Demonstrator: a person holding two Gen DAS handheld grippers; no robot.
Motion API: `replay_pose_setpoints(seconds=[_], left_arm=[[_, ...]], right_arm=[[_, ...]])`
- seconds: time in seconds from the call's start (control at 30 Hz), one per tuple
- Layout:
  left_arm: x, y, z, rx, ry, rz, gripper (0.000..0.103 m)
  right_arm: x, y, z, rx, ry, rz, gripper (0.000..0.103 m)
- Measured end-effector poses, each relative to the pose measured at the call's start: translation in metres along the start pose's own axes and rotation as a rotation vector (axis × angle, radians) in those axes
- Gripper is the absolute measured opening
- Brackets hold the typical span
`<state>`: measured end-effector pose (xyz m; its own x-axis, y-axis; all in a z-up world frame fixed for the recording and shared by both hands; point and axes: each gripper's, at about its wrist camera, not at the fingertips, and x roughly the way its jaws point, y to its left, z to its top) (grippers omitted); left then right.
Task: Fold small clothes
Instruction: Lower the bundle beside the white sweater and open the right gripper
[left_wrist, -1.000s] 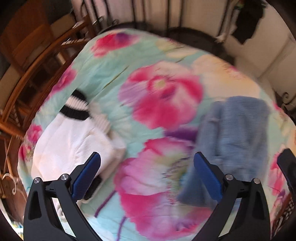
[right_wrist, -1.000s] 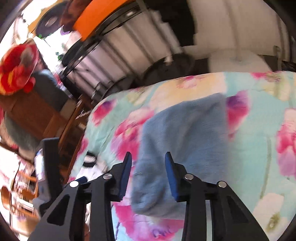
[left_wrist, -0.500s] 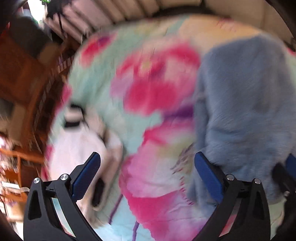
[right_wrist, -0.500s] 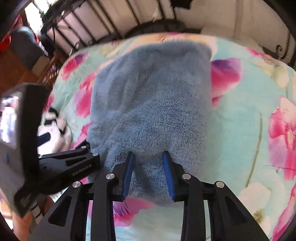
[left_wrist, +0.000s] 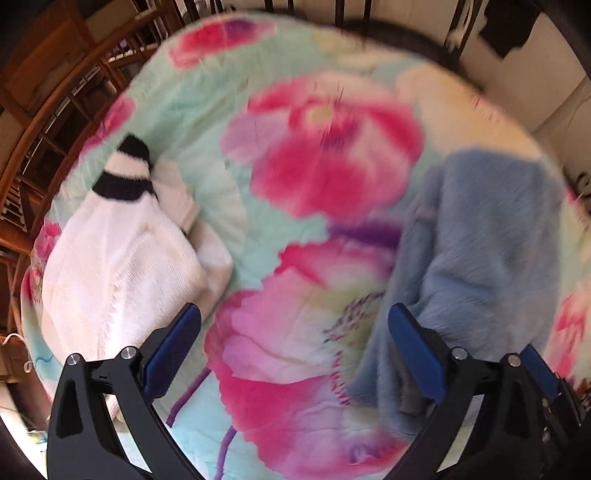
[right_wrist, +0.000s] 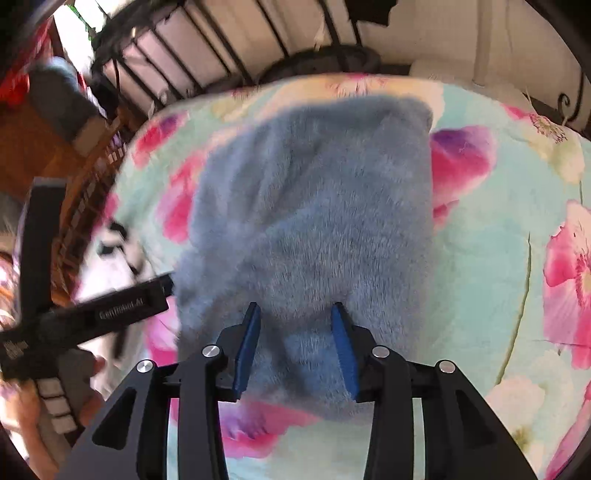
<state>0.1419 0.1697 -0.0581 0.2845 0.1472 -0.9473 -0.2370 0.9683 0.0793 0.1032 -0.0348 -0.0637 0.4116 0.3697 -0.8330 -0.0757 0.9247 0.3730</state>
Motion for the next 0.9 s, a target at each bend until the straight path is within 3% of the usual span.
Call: replay_pose_setpoints(seconds=[0.1, 0.3, 0.37, 0.47, 0.63, 0.8, 0.9], left_arm=[[0.004, -0.007, -0.003, 0.040, 0.020, -0.005, 0.099], [0.022, -0.015, -0.010, 0.050, 0.065, 0.002, 0.098], [0.029, -0.012, -0.013, 0.045, 0.083, 0.000, 0.099], [0.048, -0.014, -0.018, 0.091, 0.117, 0.092, 0.099], [0.070, -0.003, -0.019, 0.001, 0.199, 0.021, 0.099], [0.038, -0.003, -0.006, -0.008, 0.108, 0.029, 0.099], [0.014, 0.001, 0.001, -0.044, 0.032, -0.027, 0.098]], right_arm=[[-0.015, -0.008, 0.012, 0.064, -0.070, 0.024, 0.040], [-0.008, -0.009, 0.045, 0.062, -0.107, -0.006, 0.040], [0.002, -0.007, 0.056, 0.051, -0.101, -0.015, 0.041], [0.031, -0.009, 0.066, 0.048, -0.054, -0.041, 0.044], [0.062, -0.017, 0.058, 0.028, -0.006, -0.064, 0.044], [0.048, -0.017, 0.060, 0.043, -0.023, -0.061, 0.044], [0.032, -0.020, 0.058, 0.086, -0.042, -0.038, 0.044]])
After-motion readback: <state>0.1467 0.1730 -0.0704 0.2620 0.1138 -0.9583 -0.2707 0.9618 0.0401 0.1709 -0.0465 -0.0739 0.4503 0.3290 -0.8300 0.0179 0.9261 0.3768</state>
